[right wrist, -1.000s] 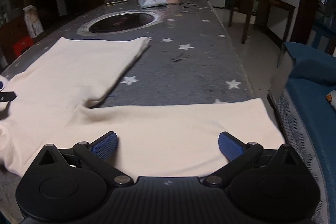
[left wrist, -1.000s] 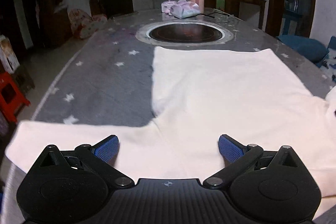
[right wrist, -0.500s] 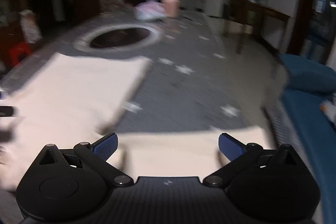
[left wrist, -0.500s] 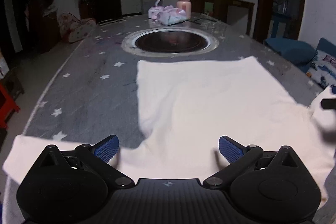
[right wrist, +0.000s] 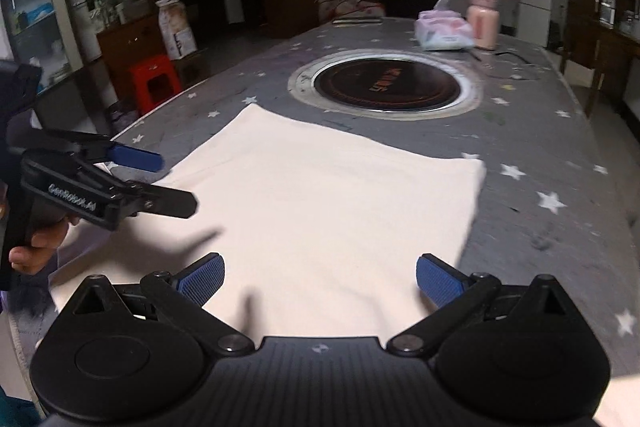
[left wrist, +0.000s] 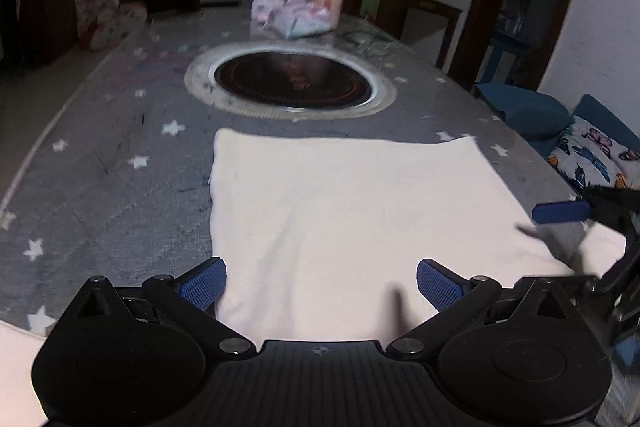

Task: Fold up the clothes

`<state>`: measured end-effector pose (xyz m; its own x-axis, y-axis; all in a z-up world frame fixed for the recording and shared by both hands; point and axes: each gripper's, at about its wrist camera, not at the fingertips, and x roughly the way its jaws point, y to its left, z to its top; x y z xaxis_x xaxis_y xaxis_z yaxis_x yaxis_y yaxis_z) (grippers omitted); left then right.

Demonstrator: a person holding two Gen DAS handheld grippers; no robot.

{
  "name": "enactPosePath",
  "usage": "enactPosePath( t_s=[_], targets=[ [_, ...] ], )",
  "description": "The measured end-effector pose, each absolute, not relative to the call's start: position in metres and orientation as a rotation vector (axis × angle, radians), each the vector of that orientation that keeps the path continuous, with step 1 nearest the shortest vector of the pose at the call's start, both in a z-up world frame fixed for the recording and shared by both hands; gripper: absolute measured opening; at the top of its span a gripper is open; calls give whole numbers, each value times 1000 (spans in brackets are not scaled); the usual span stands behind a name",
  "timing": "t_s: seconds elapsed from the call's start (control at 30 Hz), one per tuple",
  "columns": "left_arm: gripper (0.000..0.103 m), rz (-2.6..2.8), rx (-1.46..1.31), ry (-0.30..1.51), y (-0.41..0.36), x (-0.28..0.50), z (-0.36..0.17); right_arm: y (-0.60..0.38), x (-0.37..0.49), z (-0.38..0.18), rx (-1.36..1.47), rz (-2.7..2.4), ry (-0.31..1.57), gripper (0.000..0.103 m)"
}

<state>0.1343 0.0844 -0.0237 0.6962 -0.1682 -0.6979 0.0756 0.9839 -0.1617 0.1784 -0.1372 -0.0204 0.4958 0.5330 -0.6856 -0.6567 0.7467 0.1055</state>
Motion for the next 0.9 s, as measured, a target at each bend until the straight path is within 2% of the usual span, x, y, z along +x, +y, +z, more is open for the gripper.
enactPosePath(
  t_s=[0.3, 0.5, 0.9],
  targets=[
    [103, -85, -71, 813, 87, 162, -34, -128, 212, -44, -228, 675, 818, 103],
    [103, -42, -2, 823, 82, 182, -36, -121, 235, -47, -258, 668, 820, 103],
    [103, 23, -34, 818, 93, 216, -35, -108, 268, -47, -292, 673, 822, 103]
  ],
)
